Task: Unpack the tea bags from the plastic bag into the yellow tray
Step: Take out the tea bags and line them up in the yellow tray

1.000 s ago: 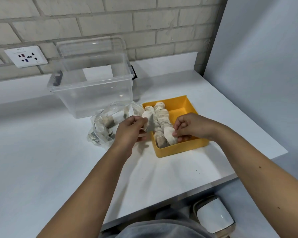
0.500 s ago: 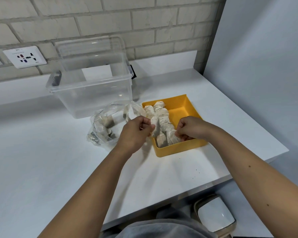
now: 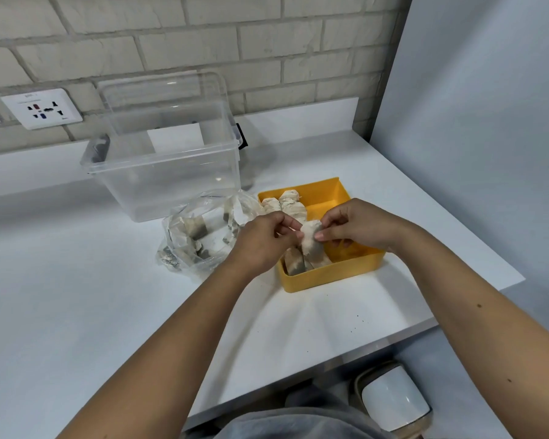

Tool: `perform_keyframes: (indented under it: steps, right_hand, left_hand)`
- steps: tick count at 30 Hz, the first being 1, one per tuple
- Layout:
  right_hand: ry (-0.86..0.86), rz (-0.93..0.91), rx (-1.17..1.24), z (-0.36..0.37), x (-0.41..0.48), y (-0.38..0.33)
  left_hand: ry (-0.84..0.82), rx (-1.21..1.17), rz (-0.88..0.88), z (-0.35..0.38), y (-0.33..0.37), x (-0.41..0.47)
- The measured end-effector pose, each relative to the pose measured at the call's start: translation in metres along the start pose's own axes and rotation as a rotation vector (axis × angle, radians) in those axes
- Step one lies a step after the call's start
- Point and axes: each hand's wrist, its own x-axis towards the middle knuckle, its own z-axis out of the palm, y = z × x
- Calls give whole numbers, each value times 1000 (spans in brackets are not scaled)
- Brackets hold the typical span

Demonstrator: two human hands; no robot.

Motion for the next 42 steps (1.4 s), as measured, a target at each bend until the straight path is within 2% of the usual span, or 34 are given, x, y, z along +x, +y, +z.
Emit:
perform_keyframes:
  steps: [4, 8, 14, 19, 24, 26, 29, 34, 39, 42]
  right_hand:
    - [-95, 96, -232, -2, 2, 10]
    - [-41, 84, -309, 8, 8, 15]
    - [-9, 140, -298, 15, 11, 21]
    - [2, 116, -242, 19, 11, 24]
    - [56, 121, -112, 12, 11, 25]
    - [45, 123, -85, 11, 11, 25]
    - [6, 153, -171, 13, 11, 26]
    - [23, 170, -210, 17, 13, 25]
    - [43, 172, -2, 20, 20, 27]
    - [132, 152, 9, 17, 25, 24]
  left_hand:
    - [147, 612, 97, 5, 0, 0]
    - [90, 811, 102, 11, 2, 4]
    - [69, 865, 86, 20, 7, 9]
    - [49, 799, 45, 27, 9, 11]
    - [135, 577, -43, 35, 2, 12]
    - [149, 653, -24, 36, -2, 10]
    - [148, 764, 13, 36, -4, 8]
    - [153, 755, 27, 34, -7, 9]
    - [133, 757, 51, 29, -4, 8]
    - [114, 749, 51, 26, -3, 7]
